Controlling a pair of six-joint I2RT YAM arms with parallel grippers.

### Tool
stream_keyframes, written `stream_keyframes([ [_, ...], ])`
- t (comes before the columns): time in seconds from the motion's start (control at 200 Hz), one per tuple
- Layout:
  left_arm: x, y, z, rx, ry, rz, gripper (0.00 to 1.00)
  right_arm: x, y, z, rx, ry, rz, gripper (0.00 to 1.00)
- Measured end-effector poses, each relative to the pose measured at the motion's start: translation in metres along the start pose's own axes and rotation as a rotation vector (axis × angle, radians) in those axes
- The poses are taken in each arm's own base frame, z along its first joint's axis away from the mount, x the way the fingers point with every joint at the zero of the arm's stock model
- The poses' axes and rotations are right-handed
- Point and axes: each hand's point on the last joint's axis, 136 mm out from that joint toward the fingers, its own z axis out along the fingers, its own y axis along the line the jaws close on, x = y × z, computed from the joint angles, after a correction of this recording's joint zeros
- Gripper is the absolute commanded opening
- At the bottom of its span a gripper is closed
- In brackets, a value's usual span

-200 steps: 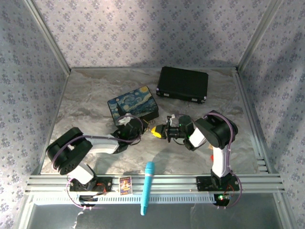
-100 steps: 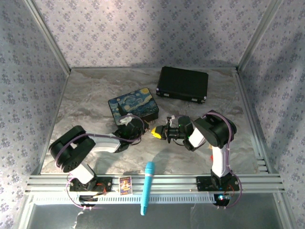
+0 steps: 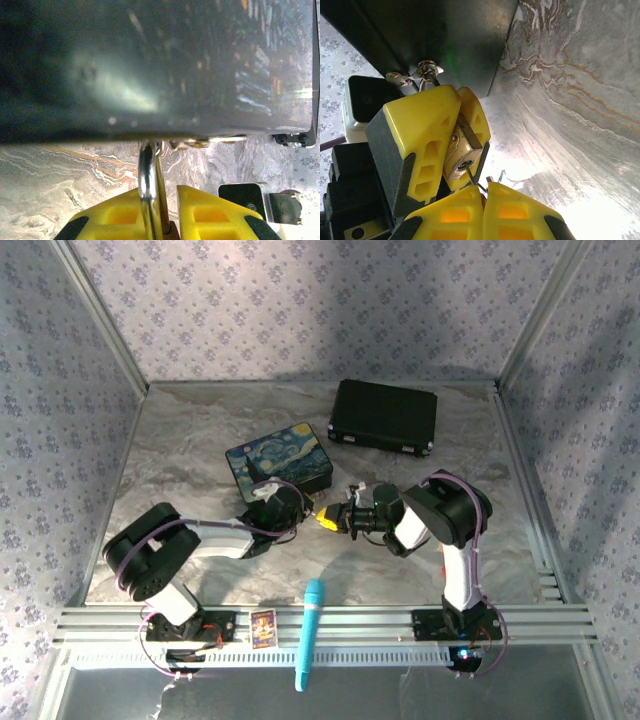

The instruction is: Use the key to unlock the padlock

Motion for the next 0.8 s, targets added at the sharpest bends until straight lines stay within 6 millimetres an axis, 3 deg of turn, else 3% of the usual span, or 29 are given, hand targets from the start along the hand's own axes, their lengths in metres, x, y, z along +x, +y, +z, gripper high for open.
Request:
stream_keyframes([
  [0.8,-0.013,0.006,0.001,-0.023,-0.104,-0.042,0.00,-0.005,0.002,0.013,-0.002,-0.041,0.081,0.00],
])
